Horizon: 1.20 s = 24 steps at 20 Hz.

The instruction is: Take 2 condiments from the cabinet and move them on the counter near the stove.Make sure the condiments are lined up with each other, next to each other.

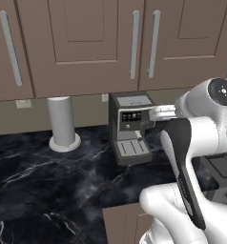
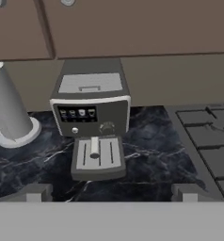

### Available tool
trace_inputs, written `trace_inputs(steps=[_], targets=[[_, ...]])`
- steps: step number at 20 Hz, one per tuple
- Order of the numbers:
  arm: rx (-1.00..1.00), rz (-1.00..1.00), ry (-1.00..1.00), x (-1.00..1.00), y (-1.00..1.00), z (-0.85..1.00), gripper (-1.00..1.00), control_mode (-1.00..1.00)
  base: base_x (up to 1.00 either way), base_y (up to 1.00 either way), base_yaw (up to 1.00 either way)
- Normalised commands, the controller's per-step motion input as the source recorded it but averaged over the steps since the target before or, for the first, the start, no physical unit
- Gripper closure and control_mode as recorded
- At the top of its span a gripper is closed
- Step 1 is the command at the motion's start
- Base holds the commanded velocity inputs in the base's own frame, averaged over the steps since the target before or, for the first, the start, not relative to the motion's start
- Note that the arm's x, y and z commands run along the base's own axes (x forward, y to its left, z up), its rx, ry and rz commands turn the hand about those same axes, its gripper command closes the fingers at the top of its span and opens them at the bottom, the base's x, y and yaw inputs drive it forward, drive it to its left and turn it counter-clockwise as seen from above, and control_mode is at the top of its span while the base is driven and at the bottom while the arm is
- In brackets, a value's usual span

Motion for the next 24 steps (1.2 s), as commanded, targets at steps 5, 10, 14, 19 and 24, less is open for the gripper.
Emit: trace_inputs(steps=[5, 10, 14, 19, 24], targets=[[0.00, 0.13, 0.00, -0.10, 0.00, 0.00, -1.00, -1.00, 0.00, 0.00, 0.00], [0.00, 0.13, 0.00, -0.04, 0.00, 0.00, -1.00, -1.00, 0.00, 0.00, 0.00], [0.00, 0.04, 0.00, 0.00, 0.01, 0.00, -1.00, -1.00, 0.00, 0.00, 0.00], [0.00, 0.00, 0.00, 0.00, 0.00, 0.00, -1.00, 1.00, 0.00, 0.00, 0.00], [0.00, 0.00, 0.00, 0.00, 0.00, 0.00, -1.00, 1.00, -0.80, 0.00, -0.11]])
